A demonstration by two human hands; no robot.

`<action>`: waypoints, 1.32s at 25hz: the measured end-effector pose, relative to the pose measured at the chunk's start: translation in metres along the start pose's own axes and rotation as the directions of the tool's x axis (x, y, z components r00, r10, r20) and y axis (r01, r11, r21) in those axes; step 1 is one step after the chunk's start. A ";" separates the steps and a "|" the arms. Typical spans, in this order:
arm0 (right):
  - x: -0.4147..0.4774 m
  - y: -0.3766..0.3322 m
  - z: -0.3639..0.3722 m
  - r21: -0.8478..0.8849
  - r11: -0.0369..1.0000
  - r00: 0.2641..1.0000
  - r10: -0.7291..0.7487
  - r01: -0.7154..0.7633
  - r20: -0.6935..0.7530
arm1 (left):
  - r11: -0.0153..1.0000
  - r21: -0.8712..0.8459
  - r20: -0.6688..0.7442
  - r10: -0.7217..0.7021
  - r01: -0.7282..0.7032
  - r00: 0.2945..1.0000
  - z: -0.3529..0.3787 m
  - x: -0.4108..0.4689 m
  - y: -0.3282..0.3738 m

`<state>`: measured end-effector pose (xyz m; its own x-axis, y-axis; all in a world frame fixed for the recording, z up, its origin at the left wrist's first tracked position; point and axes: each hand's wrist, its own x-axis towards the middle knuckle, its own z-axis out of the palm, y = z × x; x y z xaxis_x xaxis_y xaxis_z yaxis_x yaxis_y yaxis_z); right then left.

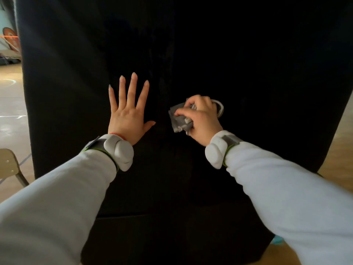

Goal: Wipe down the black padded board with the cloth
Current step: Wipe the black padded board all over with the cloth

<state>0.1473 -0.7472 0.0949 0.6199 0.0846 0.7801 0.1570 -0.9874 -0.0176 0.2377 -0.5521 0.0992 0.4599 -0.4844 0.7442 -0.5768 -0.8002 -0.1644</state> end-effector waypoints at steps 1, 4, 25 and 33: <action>-0.011 0.000 0.004 -0.022 1.000 0.996 -0.017 0.018 0.082 | 1.000 -0.003 0.004 -0.011 0.011 1.000 0.001 -0.003 0.002; -0.018 0.001 -0.003 -0.038 0.992 0.970 -0.107 0.118 0.217 | 0.999 0.008 0.035 -0.038 0.038 0.999 0.005 -0.012 0.007; -0.009 0.001 -0.009 0.142 0.984 0.990 -0.091 0.105 -0.107 | 0.986 0.041 0.090 -0.168 0.164 0.982 0.021 -0.032 0.020; 0.002 -0.005 0.015 0.046 0.999 0.982 -0.012 0.021 -0.191 | 0.988 0.010 0.078 -0.153 0.153 0.985 0.022 -0.035 0.019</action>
<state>0.1598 -0.7405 0.0870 0.4598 0.0697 0.8853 0.2053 -0.9783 -0.0296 0.2260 -0.5579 0.0560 0.5942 -0.3822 0.7077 -0.4927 -0.8684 -0.0553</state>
